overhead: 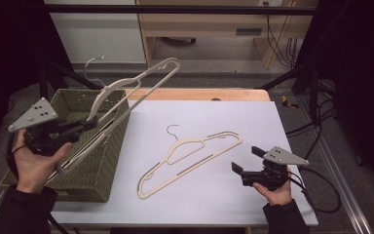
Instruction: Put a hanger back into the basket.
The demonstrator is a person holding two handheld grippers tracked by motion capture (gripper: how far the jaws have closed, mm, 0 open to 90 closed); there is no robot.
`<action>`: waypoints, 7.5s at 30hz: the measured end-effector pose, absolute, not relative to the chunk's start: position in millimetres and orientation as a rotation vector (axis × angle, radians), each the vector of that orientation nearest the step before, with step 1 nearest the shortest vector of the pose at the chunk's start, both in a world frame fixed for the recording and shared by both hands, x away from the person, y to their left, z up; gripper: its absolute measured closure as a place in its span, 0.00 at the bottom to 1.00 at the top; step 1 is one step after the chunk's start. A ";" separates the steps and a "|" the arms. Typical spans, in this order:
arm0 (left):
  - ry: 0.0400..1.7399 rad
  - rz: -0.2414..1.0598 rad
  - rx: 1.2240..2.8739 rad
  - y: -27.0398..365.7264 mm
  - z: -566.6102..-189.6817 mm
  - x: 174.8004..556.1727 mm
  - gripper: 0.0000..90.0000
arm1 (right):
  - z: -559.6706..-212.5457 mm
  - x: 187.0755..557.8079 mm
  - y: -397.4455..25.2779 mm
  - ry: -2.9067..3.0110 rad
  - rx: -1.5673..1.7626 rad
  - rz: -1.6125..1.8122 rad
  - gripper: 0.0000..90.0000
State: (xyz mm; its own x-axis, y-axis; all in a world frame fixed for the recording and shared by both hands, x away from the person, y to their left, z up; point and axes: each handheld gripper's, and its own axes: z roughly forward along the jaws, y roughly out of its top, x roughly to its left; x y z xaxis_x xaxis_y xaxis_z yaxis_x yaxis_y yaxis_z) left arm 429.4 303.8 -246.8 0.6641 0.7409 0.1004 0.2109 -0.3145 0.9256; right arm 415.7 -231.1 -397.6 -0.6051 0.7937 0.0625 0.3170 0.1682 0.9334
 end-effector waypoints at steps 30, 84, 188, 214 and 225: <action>0.979 0.762 2.015 410.4 -315.2 468.6 0.96 | -400.6 417.8 -228.8 2.026 1.070 1.419 0.10; 1.051 0.577 2.375 393.6 -381.9 479.9 0.72 | -401.7 418.6 -225.1 2.043 1.063 1.415 0.10; 0.785 0.320 2.009 200.9 -439.1 423.8 0.10 | -429.6 561.7 -57.0 2.236 1.132 1.247 0.27; 0.790 0.324 2.012 202.4 -440.8 424.9 0.10 | -458.8 599.5 -31.7 2.304 1.169 1.110 0.58; 0.790 0.318 2.023 200.8 -442.6 425.4 0.10 | -472.1 602.1 -28.2 2.347 1.192 1.074 0.71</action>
State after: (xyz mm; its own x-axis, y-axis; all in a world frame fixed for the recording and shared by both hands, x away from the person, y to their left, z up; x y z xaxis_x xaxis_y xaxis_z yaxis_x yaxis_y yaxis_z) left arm 425.4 200.8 -442.6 0.7616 0.6430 -0.0806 0.4078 -0.3788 0.8308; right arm 602.1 -28.2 -472.1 -0.6120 0.7880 0.0665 0.5656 0.3774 0.7333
